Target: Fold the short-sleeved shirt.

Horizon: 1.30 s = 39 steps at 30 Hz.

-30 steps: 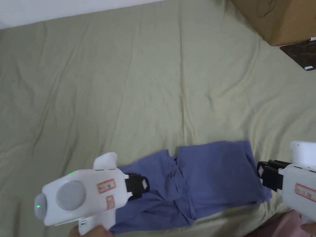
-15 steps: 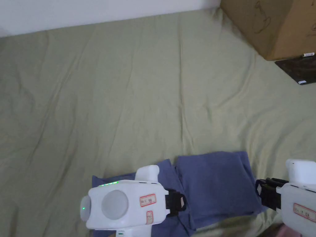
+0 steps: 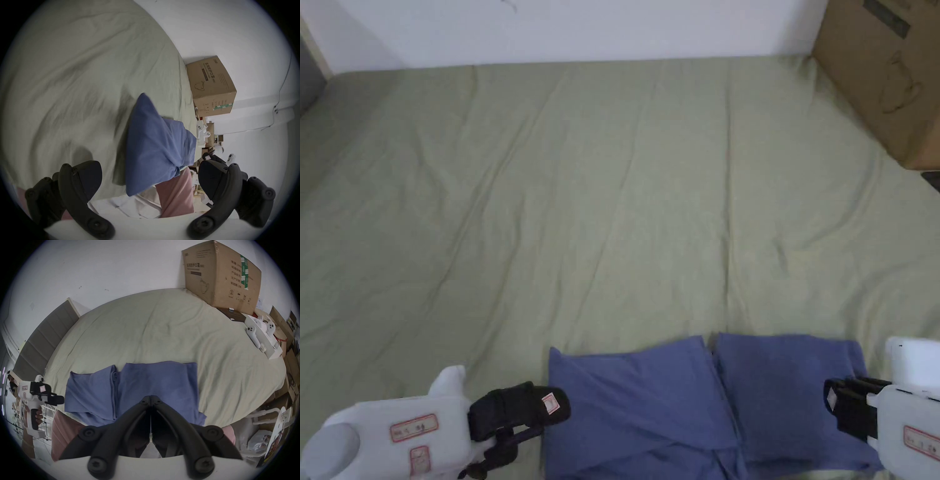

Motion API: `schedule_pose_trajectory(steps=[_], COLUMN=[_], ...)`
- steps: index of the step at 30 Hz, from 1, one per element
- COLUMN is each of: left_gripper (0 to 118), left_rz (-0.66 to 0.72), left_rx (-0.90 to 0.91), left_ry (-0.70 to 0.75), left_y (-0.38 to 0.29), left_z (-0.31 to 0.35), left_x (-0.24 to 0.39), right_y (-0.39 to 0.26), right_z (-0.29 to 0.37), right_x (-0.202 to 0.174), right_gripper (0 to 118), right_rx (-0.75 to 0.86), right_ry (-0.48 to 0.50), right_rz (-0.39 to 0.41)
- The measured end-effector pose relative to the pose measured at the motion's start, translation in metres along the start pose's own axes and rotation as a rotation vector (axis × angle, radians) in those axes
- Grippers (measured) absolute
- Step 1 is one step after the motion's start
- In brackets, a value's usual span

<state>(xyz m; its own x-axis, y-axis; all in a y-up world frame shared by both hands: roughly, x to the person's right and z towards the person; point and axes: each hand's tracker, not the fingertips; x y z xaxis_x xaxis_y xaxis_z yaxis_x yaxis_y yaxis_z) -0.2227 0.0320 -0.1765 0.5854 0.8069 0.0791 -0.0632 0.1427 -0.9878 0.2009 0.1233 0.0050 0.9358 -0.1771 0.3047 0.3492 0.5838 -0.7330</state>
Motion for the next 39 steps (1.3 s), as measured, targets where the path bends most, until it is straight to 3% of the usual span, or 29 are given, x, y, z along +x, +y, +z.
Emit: schedule_pose_trajectory(steps=[5, 6, 7, 9, 12, 19, 30, 35, 39], left_gripper=[116, 71, 8, 7, 7, 7, 7, 7, 7], left_rz=[0.087, 0.061, 0.037, 0.014, 0.078, 0.026, 0.003, -0.087, -0.195], left_rx=[-0.072, -0.074, -0.066, -0.062, -0.084, -0.077, 0.096, 0.134, 0.096], left_ry=[-0.139, -0.161, -0.14, 0.018, -0.101, -0.068, 0.299, 0.346, 0.326], left_y=[0.001, -0.003, -0.004, 0.0, 0.025, 0.016, 0.039, 0.039, 0.022], left_z=[-0.042, -0.043, -0.043, -0.053, -0.044, -0.008, 0.123, 0.125, 0.095], left_x=[-0.009, -0.001, 0.005, 0.011, -0.02, -0.016, -0.045, -0.001, 0.086], right_y=[0.004, 0.005, 0.005, 0.005, 0.006, 0.007, 0.003, -0.004, -0.007], right_z=[-0.003, -0.003, -0.004, -0.003, -0.005, -0.011, -0.019, -0.022, -0.021], right_x=[-0.023, -0.026, -0.029, -0.033, -0.036, -0.039, -0.028, -0.02, -0.008], right_gripper=[0, 0, 0, 0, 0, 0, 0, 0, 0], right_rx=[0.002, 0.0, -0.002, -0.007, -0.019, -0.035, -0.043, -0.065, -0.064], right_ry=[0.029, 0.03, 0.031, 0.026, 0.024, 0.015, 0.037, 0.04, 0.042], right_rz=[0.044, 0.051, 0.058, 0.069, 0.085, 0.094, 0.068, 0.051, 0.033])
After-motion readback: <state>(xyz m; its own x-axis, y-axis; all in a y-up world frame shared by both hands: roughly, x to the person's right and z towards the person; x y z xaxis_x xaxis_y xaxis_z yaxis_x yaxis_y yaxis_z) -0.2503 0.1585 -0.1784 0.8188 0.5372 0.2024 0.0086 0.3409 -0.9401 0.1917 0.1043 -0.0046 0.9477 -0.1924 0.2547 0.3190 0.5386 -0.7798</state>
